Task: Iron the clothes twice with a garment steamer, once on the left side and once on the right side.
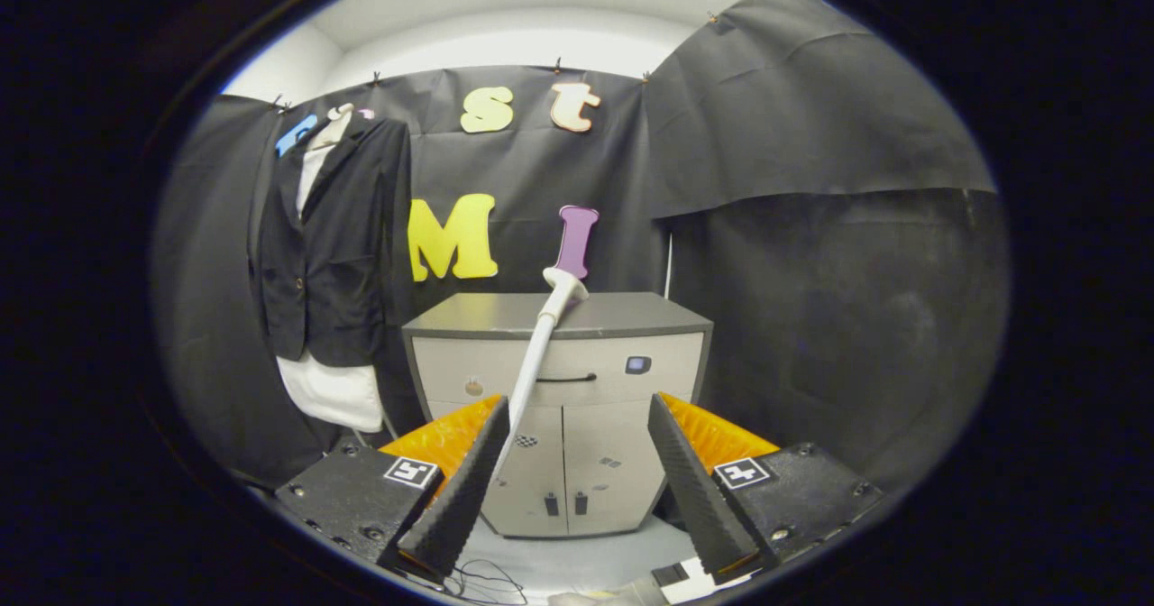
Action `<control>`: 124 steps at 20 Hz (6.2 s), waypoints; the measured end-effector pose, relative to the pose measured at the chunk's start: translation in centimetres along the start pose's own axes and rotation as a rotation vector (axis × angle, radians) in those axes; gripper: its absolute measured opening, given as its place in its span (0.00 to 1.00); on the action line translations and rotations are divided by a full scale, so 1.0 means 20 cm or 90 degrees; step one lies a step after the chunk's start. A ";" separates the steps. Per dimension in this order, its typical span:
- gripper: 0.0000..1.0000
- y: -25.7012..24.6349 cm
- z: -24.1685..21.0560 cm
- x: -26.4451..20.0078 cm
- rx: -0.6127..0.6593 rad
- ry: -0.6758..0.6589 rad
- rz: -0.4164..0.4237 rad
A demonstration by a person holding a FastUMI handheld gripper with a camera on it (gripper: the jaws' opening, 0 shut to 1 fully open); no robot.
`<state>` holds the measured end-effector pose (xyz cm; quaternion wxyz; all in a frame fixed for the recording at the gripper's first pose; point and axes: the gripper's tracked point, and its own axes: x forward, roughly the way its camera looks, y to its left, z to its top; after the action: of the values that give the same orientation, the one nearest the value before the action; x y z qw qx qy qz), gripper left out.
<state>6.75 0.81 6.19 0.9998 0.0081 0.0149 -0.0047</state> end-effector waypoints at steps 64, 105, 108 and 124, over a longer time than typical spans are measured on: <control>0.33 0.75 1.09 0.75 0.154 -0.016 0.201; 0.33 2.36 1.33 0.66 0.034 -0.007 0.299; 0.33 2.35 1.26 0.66 0.033 0.006 0.296; 0.33 2.32 0.85 0.63 0.011 0.090 0.289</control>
<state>20.38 46.74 23.61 0.9716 0.0197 0.0825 0.2207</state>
